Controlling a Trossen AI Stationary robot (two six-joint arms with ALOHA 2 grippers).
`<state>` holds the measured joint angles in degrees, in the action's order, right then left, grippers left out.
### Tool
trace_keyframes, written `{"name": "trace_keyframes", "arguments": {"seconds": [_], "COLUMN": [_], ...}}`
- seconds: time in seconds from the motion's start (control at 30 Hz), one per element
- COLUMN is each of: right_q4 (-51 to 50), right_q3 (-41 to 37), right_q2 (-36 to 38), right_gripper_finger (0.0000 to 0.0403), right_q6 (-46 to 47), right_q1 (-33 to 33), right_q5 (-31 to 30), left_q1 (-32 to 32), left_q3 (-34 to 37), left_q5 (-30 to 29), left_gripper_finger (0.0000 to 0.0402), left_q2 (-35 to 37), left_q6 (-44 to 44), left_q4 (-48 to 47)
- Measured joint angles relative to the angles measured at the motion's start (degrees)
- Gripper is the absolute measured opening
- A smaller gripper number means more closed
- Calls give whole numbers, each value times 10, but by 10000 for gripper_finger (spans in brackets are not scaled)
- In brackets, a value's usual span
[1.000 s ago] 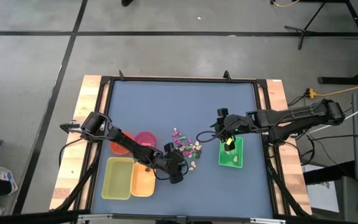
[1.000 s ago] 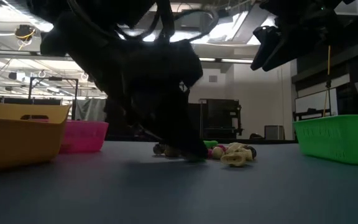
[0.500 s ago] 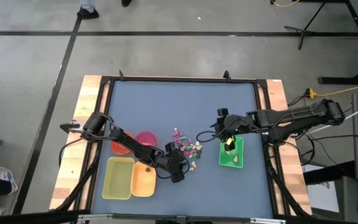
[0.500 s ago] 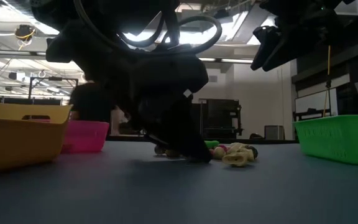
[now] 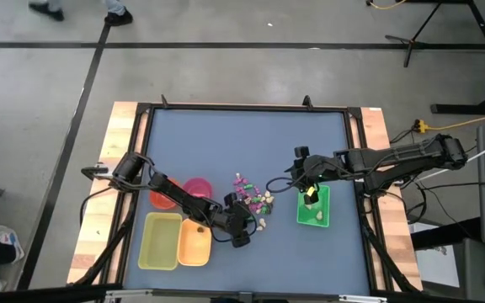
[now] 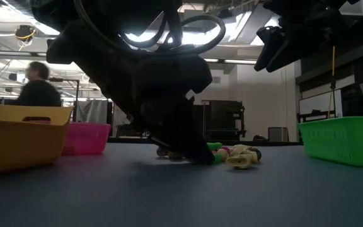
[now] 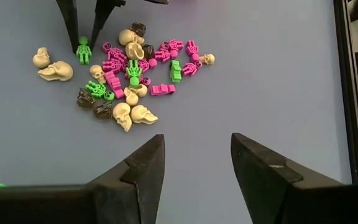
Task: Sort Halloween decoration
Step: Put the green skeleton toy into the red bowl
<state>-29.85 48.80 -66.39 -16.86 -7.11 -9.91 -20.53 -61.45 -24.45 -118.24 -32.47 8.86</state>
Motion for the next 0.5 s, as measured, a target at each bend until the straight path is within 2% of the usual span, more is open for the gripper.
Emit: {"name": "trace_keyframes", "arguments": {"seconds": [0.27,0.5], "right_q4": [0,0], "right_q3": [0,0], "right_q2": [0,0], "right_gripper_finger": [184,184], "right_q6": [0,0], "right_q1": [0,0], "right_q5": [0,0], "left_q1": [0,0], "left_q3": [0,1], "left_q5": [0,4], "left_gripper_finger": [32,29], "left_q2": [0,13], "left_q6": [0,20], "left_q4": [0,-7]}}
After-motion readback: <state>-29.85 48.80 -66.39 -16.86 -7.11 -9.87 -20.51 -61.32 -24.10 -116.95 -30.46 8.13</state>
